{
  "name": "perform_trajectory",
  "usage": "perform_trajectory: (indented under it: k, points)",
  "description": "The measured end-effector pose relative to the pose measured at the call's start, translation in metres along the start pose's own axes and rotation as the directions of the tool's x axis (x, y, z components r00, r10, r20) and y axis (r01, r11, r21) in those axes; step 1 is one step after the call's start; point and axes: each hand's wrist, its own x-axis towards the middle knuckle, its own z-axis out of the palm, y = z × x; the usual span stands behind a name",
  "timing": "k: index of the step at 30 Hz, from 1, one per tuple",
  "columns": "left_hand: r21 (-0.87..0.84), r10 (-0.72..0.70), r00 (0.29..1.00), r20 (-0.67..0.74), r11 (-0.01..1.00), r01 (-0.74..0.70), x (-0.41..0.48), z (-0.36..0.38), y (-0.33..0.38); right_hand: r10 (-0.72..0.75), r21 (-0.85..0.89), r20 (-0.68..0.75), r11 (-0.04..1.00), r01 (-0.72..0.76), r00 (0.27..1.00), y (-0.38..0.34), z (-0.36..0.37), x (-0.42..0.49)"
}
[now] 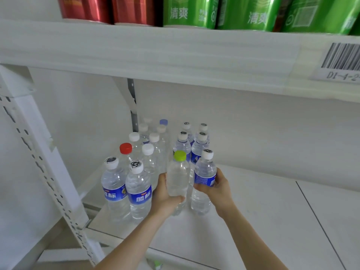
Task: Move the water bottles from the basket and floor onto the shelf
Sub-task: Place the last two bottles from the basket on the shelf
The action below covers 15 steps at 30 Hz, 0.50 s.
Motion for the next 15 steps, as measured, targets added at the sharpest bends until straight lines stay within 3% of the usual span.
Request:
perform_trajectory:
  k: [7,15]
  points:
    - [0.006,-0.058,0.998,-0.028,0.998,0.058,-0.012,0.009,-0.053,0.025,-0.111,0.044,0.994,-0.020,0.999,0.016,-0.010,-0.016]
    - [0.098,-0.022,0.992,-0.121,0.995,0.034,-0.014,0.020,-0.065,0.015,-0.205,-0.030,0.979,-0.021,0.999,0.042,-0.010,-0.026]
